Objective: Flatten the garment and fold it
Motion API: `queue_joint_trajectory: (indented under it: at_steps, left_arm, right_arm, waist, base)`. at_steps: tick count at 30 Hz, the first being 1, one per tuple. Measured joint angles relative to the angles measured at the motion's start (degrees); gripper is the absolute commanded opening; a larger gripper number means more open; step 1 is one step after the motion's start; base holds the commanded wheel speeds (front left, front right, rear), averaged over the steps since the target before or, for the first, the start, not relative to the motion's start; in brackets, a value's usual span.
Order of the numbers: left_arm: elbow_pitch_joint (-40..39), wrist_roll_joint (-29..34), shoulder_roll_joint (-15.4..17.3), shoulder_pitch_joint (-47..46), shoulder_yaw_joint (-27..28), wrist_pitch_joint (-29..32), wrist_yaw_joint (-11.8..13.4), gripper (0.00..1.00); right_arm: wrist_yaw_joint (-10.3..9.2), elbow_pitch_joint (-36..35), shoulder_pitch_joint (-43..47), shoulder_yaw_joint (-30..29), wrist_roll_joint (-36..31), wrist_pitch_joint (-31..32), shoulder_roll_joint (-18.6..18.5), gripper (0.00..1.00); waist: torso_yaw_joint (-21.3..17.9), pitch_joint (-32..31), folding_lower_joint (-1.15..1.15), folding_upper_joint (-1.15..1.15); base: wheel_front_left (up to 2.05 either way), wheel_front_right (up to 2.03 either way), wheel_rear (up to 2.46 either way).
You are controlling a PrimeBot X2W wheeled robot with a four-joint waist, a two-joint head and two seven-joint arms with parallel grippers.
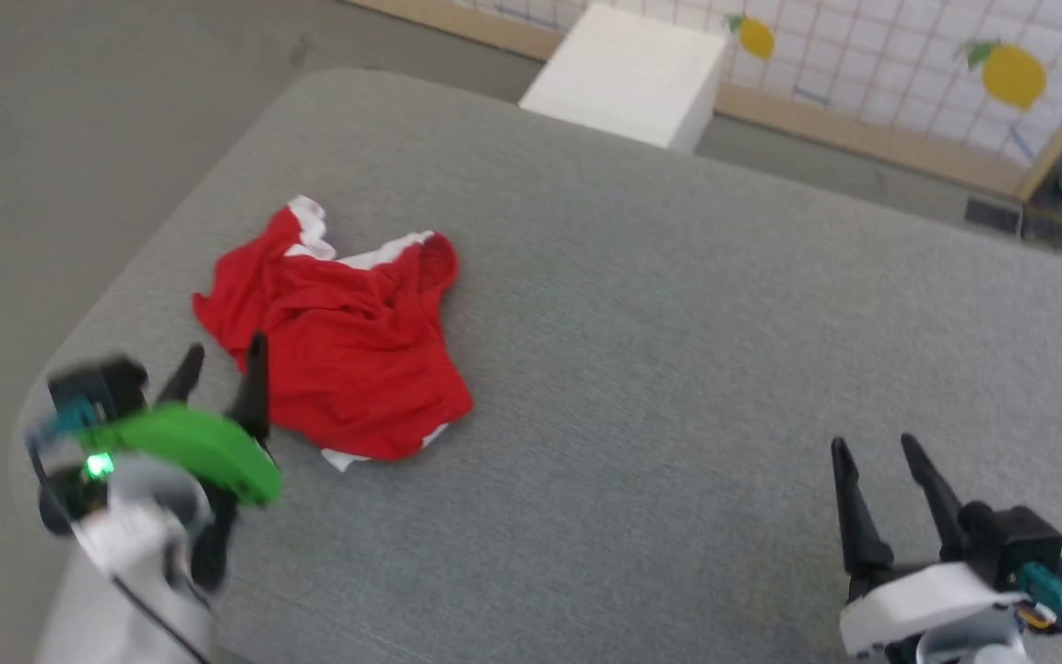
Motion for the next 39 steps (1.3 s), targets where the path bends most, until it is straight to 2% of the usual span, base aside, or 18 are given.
queue_joint_trajectory:
  at_steps: [3,5,7,10,15,19,20,21,27,31,36,39]
  left_arm:
    - [4.6,-4.3,2.6,-5.5,-0.3,10.1,-0.2,1.00]
    - [9.1,-8.0,3.7,-8.5,0.2,18.9,-0.2,1.00]
    - [12.1,-10.2,4.7,-10.3,0.7,24.5,-0.2,1.00]
    - [14.7,-11.3,5.7,-12.3,1.1,28.9,0.0,1.00]
    - [18.5,-12.2,6.0,-13.0,0.4,32.9,0.6,1.00]
    - [19.0,-12.3,6.8,-13.1,-0.3,31.3,0.7,0.99]
    - [18.9,-12.1,6.9,-13.1,-0.7,30.0,0.5,0.43]
    - [18.8,-11.9,7.1,-13.1,-0.9,28.2,0.3,0.00]
    - [18.9,-9.4,6.9,-13.0,-1.2,13.2,-0.1,0.00]
    - [17.1,-8.8,7.5,-15.1,-0.9,6.0,-0.2,0.00]
    - [11.5,-9.0,8.6,-21.4,-3.1,2.8,-0.2,0.00]
    - [5.3,-11.1,9.6,-25.2,-9.0,3.5,-0.3,0.00]
  right_arm:
    - [0.00,-0.9,-1.4,-0.4,-0.8,0.4,0.0,1.00]
    - [0.00,-1.5,-2.0,-0.7,-1.3,0.6,0.0,1.00]
    - [0.00,-1.9,-2.4,-1.0,-1.4,0.9,0.0,1.00]
    - [0.00,-2.3,-2.6,-1.3,-1.7,1.0,0.0,1.00]
    - [0.00,-2.3,-2.7,-1.4,-1.7,1.0,0.0,1.00]
    - [0.00,-2.2,-3.5,-1.3,-1.7,1.0,0.0,1.00]
    - [0.00,-2.2,-3.8,-1.3,-1.7,1.0,0.0,1.00]
    - [0.00,-2.1,-3.9,-1.2,-1.7,1.0,0.0,1.00]
    - [0.00,-1.0,-4.0,-0.8,-1.6,0.9,0.0,1.00]
    - [0.00,0.2,-4.0,-0.3,-0.5,0.5,0.0,1.00]
    - [0.00,1.5,-3.7,0.5,0.8,0.4,0.0,1.00]
    - [0.00,2.1,-3.4,1.1,1.8,0.1,0.0,1.00]
  waist:
    - [-1.2,2.1,0.00,0.00]
    - [-2.3,3.7,0.00,0.00]
    - [-3.5,5.2,0.00,0.00]
    - [-5.2,7.3,0.00,0.00]
    - [-7.7,10.3,0.01,0.00]
    - [-9.1,11.9,0.01,0.00]
    - [-9.4,12.0,0.00,0.00]
    - [-9.5,12.0,0.01,0.00]
    - [-9.2,10.4,0.01,0.00]
    - [-8.7,8.4,0.01,0.00]
    - [-8.5,5.5,0.01,0.00]
    - [-8.9,3.8,0.00,0.00]
  base:
    - [0.00,0.00,0.00]
    - [0.00,0.00,0.00]
    - [0.00,0.00,0.00]
    - [0.00,0.00,0.00]
    - [0.00,0.00,0.00]
    - [0.00,0.00,0.00]
    - [0.00,0.00,0.00]
    - [0.00,0.00,0.00]
    - [0.00,0.00,0.00]
    - [0.00,0.00,0.00]
    - [0.00,0.00,0.00]
    - [0.00,0.00,0.00]
